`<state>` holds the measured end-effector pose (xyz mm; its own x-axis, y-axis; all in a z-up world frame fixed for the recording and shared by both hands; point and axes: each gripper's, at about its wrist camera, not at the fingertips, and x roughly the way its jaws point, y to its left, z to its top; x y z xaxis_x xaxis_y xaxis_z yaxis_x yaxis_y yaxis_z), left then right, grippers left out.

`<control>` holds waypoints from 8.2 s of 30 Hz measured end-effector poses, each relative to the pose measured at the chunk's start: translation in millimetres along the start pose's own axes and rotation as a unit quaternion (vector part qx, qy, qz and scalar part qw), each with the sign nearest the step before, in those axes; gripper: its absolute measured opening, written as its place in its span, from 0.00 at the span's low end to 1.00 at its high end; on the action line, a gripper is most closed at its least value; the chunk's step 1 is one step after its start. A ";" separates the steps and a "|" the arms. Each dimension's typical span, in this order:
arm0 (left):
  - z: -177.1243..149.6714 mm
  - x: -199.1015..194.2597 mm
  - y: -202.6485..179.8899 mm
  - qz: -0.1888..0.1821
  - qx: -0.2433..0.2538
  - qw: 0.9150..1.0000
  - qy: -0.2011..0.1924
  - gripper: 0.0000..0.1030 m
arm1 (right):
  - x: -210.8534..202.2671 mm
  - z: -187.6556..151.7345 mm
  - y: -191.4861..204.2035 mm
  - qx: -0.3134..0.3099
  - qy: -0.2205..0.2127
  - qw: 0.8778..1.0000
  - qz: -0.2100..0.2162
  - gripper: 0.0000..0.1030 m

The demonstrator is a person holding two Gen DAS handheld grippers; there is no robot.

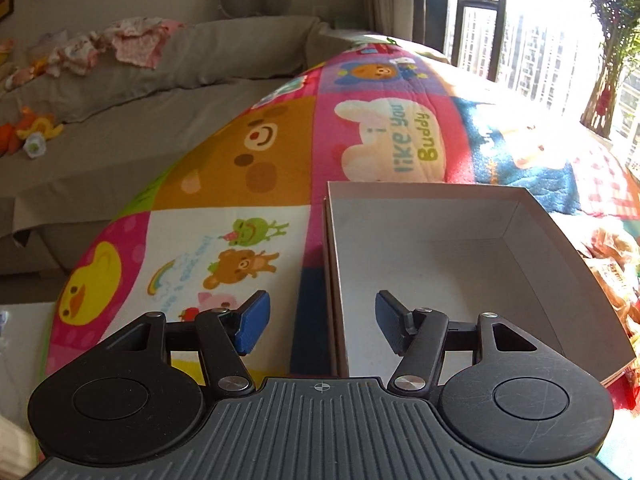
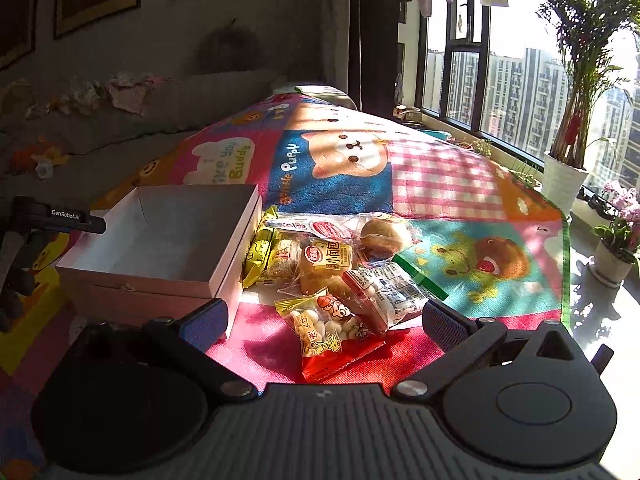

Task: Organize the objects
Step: 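Close the left gripper on the white box wall while the right tool approaches the snacks, then grasp the yellow bread-bun pack with the right gripper and lift it, then carry the bread-bun pack into the white box and open the right gripper, then grasp the red-and-yellow bead-candy bag with the right gripper, then carry the bead-candy bag into the box and release it from the right gripper, then grasp the green-topped white snack bag with the right gripper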

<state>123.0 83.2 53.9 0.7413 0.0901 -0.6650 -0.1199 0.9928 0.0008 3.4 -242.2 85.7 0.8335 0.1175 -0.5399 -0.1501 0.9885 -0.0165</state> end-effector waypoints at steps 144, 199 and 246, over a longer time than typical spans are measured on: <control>-16.2 7.9 10.9 -0.038 -0.070 0.997 0.011 0.14 | 71.9 40.4 3.5 0.018 0.144 0.988 0.042 0.61; -18.3 3.5 9.2 -0.043 -0.043 0.998 0.018 0.15 | -15.0 -27.4 71.5 0.008 0.203 0.966 0.158 0.47; -23.5 -1.2 12.3 -0.052 -0.057 0.997 0.015 0.16 | 78.2 60.5 9.5 -0.010 0.058 0.997 -0.047 0.72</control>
<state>105.1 93.4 37.1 0.7341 -0.0166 -0.6789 -0.1198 0.9809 -0.1534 99.4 -217.9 94.2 0.7768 0.0121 -0.6296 -0.0860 0.9925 -0.0870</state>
